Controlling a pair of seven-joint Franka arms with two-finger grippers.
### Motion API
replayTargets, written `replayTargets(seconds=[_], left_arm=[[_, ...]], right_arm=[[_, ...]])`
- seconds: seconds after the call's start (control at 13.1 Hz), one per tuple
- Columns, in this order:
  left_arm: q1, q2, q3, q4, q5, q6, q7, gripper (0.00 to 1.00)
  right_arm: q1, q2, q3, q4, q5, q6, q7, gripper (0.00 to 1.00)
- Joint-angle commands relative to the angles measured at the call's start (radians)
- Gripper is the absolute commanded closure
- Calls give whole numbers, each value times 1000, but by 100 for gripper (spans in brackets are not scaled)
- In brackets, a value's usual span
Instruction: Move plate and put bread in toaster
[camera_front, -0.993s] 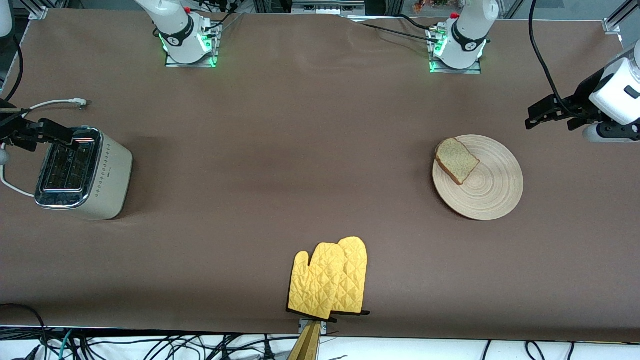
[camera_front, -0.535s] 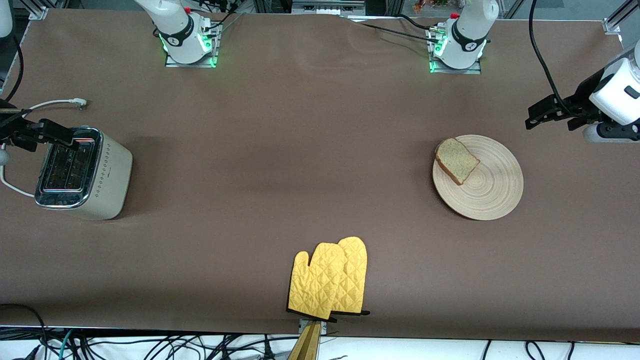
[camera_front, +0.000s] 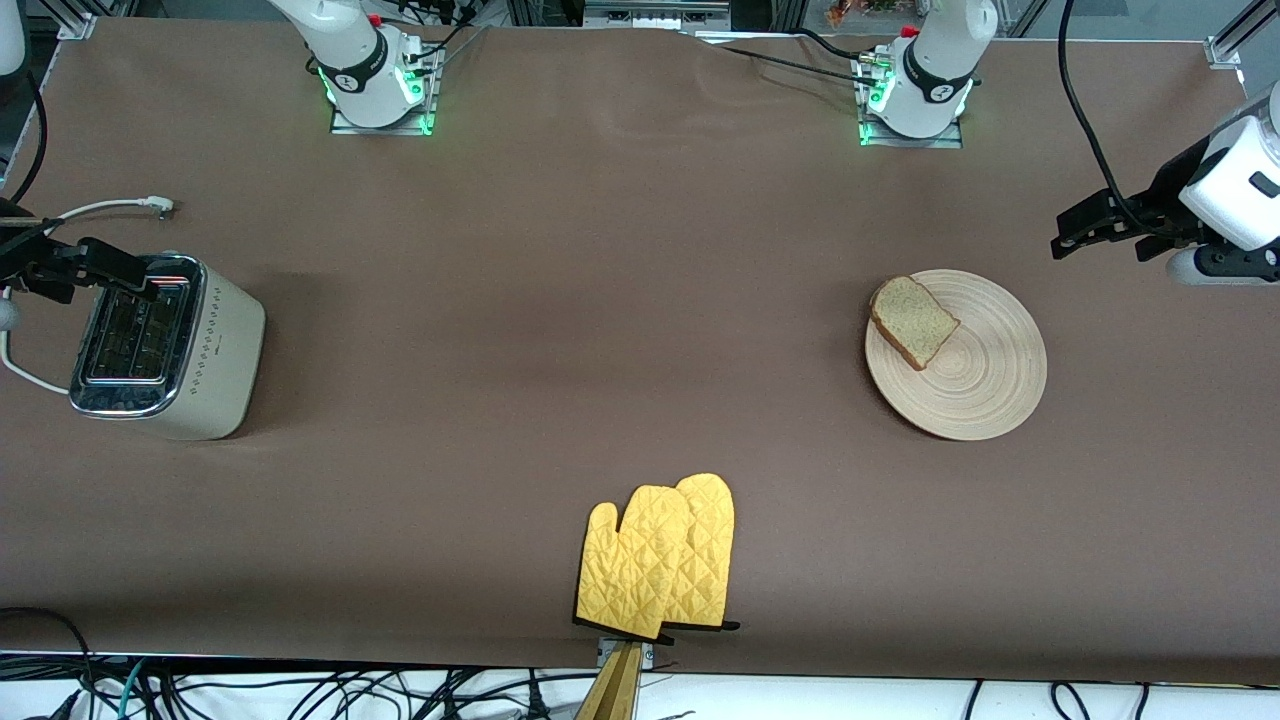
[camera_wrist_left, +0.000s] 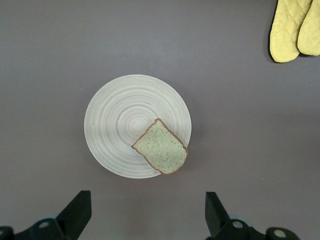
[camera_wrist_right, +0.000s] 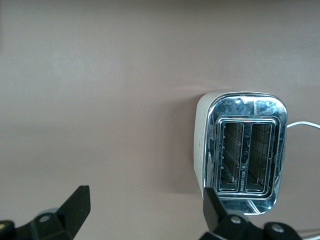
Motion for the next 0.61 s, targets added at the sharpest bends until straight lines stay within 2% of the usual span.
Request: replayTargets(seconds=[0.0,0.53], left_arm=[[2,13,0,29,-7,-6,7,0],[3,24,0,29,-7,-6,9,0]], right_arm=[[-10,0,4,10,17,-12,-7,0],[-10,0,4,10,17,-12,-7,0]])
